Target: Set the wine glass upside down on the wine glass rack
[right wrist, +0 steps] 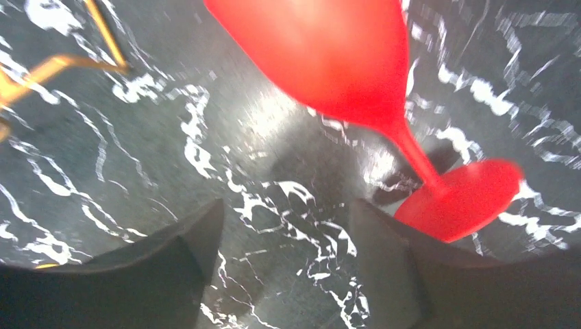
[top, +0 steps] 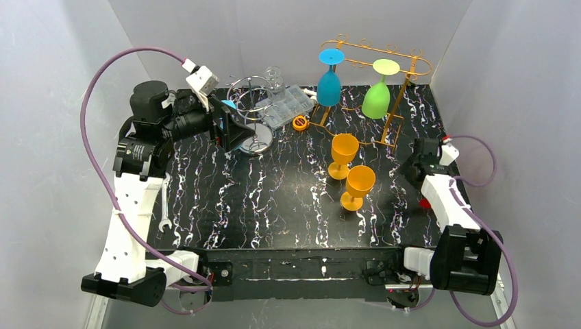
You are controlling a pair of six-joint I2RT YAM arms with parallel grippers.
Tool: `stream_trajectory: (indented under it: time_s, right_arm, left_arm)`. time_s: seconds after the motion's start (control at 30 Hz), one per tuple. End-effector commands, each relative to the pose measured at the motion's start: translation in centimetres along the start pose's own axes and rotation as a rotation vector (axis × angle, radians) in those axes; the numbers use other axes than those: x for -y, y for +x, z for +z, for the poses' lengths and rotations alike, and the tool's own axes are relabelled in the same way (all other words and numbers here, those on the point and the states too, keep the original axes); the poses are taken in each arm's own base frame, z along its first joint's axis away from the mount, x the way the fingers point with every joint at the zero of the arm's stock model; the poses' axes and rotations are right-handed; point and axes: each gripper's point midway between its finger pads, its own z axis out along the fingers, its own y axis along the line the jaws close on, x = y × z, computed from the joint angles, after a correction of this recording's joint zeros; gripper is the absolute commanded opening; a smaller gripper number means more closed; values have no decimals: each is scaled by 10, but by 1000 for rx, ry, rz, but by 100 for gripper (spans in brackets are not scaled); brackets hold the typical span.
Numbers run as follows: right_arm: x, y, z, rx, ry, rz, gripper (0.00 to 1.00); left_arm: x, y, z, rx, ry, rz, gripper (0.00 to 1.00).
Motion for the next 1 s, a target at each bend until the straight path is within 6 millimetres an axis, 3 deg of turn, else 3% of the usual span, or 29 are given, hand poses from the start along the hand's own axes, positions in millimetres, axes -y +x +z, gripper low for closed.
stream_trajectory:
  time_s: [0.0, 0.13, 0.3, 0.47, 0.6, 0.97]
  right_arm:
    - [-3, -73, -32, 207, 46, 28, 85]
    - [15, -83, -26, 207, 166, -35, 94]
    - [43, -74, -6, 178, 235, -23, 94]
    - [54, -66, 7, 150, 270, -10, 94]
    - [48, -55, 19, 89, 246, -2, 90]
    - [30, 17, 48, -155, 127, 32, 74]
  left_arm:
    - [12, 3, -6, 0, 36, 32, 99]
    - [13, 1, -6, 4, 46, 35, 99]
    - [15, -4, -8, 11, 44, 51, 99]
    - [17, -9, -11, 12, 41, 60, 99]
    - [20, -14, -15, 21, 36, 68, 99]
    - [23, -22, -20, 34, 29, 76, 99]
